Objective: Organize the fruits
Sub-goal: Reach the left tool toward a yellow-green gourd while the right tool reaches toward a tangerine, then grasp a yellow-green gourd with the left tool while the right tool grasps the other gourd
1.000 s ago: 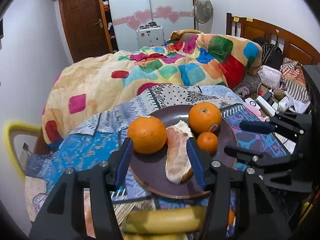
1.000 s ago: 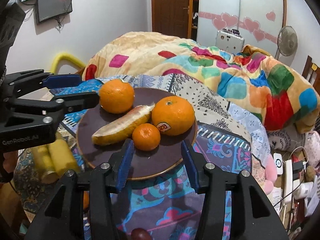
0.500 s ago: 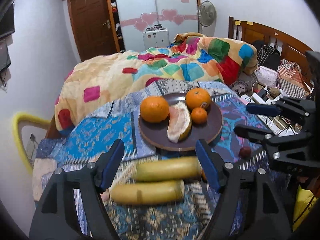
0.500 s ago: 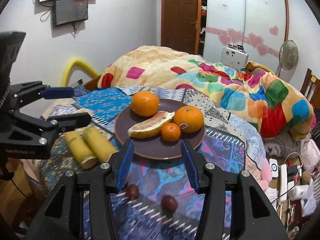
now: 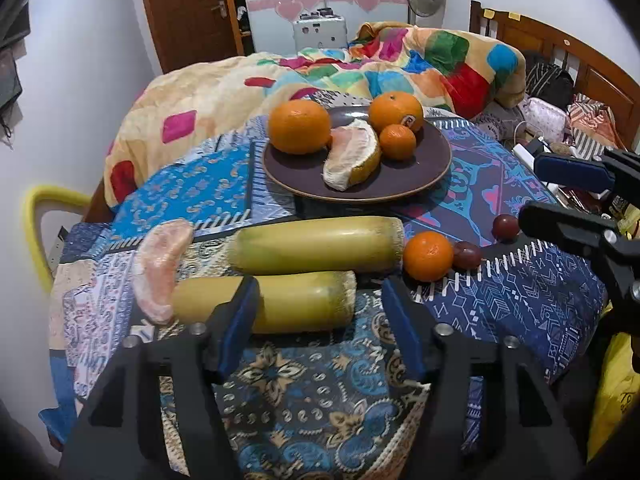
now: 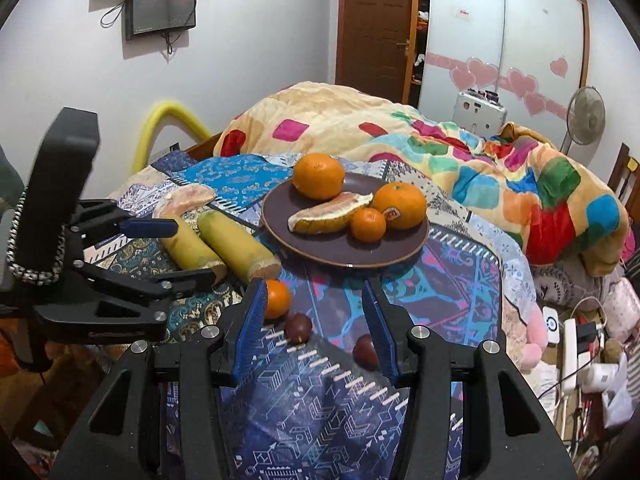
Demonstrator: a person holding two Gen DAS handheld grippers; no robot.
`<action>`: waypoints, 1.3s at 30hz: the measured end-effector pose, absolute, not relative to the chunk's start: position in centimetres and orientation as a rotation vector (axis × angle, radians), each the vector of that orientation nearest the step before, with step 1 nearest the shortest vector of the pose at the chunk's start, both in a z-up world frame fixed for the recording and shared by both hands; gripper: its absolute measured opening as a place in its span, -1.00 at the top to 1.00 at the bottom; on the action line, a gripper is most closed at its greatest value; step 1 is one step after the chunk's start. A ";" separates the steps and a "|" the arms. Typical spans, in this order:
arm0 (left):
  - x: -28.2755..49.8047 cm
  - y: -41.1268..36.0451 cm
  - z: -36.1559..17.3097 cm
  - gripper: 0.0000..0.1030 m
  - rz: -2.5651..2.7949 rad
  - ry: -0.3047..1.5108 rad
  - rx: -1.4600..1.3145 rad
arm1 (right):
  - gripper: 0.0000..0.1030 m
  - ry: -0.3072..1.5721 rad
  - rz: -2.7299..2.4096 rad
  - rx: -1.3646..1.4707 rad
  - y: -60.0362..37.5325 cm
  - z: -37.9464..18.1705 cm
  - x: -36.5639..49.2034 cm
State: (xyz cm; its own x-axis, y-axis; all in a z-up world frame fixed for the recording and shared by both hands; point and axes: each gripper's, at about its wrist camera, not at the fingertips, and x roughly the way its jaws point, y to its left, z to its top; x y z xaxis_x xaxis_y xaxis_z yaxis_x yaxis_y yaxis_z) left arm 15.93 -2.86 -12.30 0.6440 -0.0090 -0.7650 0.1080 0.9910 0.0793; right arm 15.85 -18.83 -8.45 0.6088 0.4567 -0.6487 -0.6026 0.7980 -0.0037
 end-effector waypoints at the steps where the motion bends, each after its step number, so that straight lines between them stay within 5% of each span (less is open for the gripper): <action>1: 16.2 -2.9 -12.3 -0.15 -0.058 0.863 0.127 | 0.11 0.684 0.617 -0.229 -18.9 -8.6 15.8; 12: 15.8 -3.4 -12.9 0.14 -0.034 0.835 0.224 | 0.11 0.712 0.616 -0.222 -19.1 -9.7 16.1; 39: 10.8 2.4 -12.7 0.13 -0.120 0.914 0.099 | 0.11 0.790 0.747 -0.263 -12.4 -11.8 18.5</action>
